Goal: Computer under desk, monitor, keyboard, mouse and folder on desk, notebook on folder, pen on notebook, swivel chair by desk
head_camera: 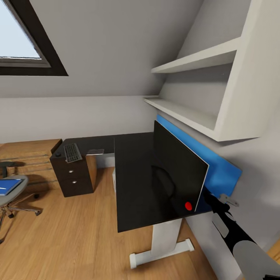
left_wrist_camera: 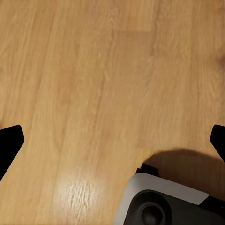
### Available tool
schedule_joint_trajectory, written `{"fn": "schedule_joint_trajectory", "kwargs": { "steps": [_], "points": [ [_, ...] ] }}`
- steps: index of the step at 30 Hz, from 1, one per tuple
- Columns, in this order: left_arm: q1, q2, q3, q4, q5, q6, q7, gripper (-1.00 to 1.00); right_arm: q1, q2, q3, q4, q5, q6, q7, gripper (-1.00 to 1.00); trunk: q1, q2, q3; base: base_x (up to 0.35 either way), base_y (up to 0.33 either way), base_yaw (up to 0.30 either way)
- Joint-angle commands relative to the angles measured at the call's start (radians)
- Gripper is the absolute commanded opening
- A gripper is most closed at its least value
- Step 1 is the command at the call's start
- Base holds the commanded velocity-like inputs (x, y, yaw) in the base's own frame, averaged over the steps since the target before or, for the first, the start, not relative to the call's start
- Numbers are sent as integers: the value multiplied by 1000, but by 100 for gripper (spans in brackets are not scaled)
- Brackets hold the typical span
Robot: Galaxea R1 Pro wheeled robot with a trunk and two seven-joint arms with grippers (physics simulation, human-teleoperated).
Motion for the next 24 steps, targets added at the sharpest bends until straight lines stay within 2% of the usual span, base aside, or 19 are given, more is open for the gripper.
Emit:
{"fn": "schedule_joint_trajectory", "kwargs": {
  "steps": [1, 16, 24],
  "points": [
    [-1, 1, -9, -2, 3, -1, 8, 100, -1, 0, 2, 0, -11, -4, -1, 100, 1, -2, -2, 6, 0, 51],
    [-1, 1, -9, -2, 3, 0, 8, 100, 0, 0, 2, -1, -9, -4, 21, 100, 1, -2, -2, 1, 0, 163],
    [-1, 1, -9, -2, 3, -3, 8, 100, 0, 0, 1, -1, 40, -4, 22, 100, 1, -2, -2, 0, 0, 175]
  ]
}}
